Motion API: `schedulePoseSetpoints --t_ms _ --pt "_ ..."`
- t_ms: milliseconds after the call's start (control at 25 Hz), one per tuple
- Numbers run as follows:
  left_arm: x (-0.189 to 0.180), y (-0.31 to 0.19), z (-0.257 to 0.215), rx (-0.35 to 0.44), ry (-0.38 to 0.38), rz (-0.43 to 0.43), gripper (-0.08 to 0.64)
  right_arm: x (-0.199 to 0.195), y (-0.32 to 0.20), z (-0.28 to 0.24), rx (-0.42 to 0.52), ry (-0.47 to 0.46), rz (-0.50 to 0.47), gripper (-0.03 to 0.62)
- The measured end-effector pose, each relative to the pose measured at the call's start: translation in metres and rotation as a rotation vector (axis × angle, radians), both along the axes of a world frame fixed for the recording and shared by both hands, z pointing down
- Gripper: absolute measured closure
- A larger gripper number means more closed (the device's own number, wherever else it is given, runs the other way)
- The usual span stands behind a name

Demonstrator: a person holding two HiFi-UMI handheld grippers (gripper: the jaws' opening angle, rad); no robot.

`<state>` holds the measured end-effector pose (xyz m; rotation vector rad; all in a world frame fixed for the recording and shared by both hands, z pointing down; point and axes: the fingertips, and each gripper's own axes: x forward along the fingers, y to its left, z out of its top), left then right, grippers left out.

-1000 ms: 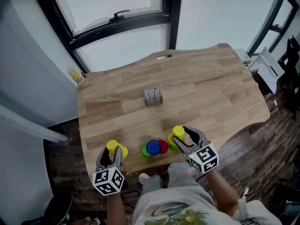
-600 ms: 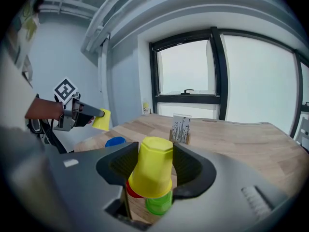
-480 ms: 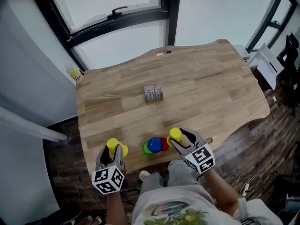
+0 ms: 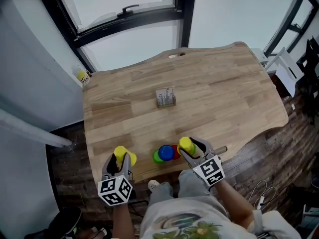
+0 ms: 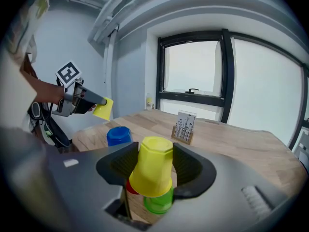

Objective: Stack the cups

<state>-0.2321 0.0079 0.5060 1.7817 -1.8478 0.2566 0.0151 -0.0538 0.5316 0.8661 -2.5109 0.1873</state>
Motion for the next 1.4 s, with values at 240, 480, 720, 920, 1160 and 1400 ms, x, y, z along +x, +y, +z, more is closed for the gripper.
schedulePoseSetpoints --t_ms 240,480,720,920,1160,1400 --pt "0.0 0.002 0.002 -0.004 0.001 -0.009 0.325 -0.003 0.006 0.006 0.01 0.042 -0.031 0.365" --pt "0.002 0.004 0.003 -0.008 0.003 -0.012 0.325 -0.004 0.012 0.008 0.022 0.079 -0.068 0.365" --pt "0.002 0.003 0.003 -0.005 0.005 -0.012 0.325 -0.003 0.015 0.011 0.025 0.109 -0.082 0.365" --pt "0.002 0.003 0.004 -0.005 0.004 -0.01 0.326 -0.002 0.018 0.015 0.033 0.137 -0.099 0.367" --pt "0.002 0.004 0.004 -0.005 0.008 -0.009 0.326 -0.003 0.019 0.013 0.052 0.161 -0.109 0.367" --pt "0.002 0.003 0.004 -0.003 0.009 -0.007 0.327 -0.002 0.019 0.013 0.056 0.173 -0.11 0.365"
